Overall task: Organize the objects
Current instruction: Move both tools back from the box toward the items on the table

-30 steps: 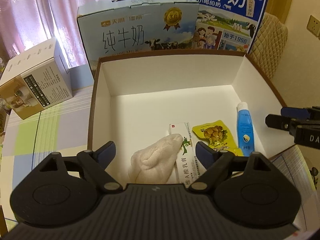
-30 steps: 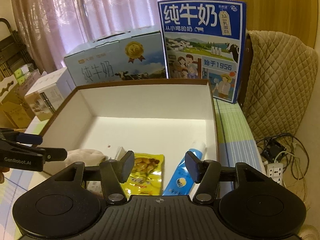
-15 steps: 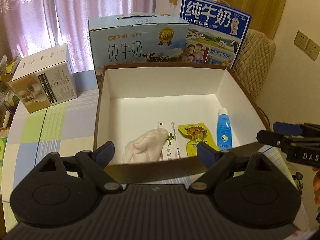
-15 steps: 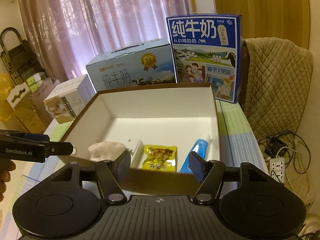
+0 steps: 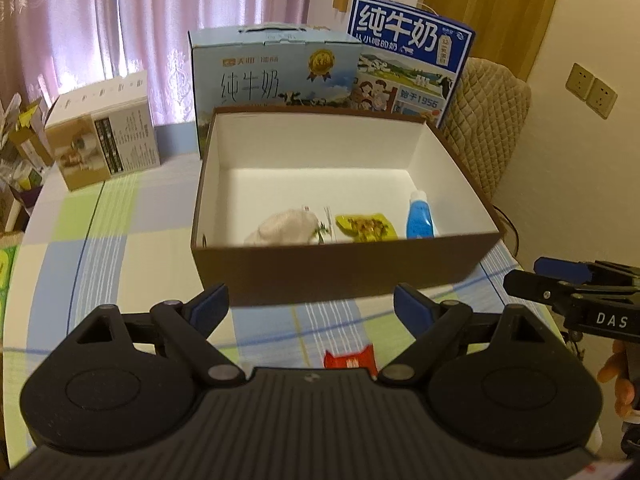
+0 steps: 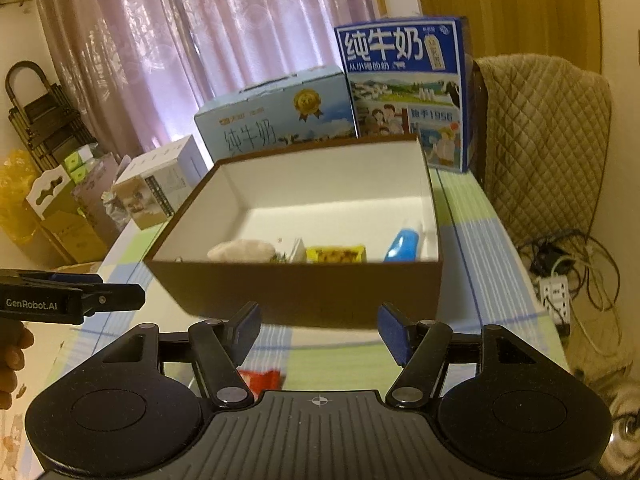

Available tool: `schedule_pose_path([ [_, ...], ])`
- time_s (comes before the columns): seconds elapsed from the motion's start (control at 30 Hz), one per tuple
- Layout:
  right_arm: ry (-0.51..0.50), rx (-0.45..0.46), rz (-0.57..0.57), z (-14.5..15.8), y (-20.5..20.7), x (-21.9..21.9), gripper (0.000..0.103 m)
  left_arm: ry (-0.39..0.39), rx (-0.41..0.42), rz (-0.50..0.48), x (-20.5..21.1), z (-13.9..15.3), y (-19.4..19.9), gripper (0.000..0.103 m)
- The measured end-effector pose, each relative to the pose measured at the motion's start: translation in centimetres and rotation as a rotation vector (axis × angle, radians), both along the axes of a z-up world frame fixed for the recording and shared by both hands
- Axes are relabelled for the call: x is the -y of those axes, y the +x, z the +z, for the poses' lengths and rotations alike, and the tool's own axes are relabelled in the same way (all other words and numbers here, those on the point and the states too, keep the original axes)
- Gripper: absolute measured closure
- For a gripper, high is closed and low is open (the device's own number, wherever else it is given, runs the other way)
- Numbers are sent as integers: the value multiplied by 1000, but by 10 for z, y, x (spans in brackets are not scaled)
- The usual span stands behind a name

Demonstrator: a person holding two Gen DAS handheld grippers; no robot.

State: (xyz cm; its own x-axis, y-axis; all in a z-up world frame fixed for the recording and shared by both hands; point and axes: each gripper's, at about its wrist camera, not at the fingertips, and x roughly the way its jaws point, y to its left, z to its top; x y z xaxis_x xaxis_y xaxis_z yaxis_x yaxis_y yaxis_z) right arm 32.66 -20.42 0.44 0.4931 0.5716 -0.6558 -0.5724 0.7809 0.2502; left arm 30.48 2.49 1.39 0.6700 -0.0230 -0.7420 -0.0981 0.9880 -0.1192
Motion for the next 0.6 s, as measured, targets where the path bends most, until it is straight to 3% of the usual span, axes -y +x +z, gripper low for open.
schedule_pose_path([
  [0.6,-79,-134,-40,-44,-50,27,41,-39,-118,-41,9,-43,-58,16],
])
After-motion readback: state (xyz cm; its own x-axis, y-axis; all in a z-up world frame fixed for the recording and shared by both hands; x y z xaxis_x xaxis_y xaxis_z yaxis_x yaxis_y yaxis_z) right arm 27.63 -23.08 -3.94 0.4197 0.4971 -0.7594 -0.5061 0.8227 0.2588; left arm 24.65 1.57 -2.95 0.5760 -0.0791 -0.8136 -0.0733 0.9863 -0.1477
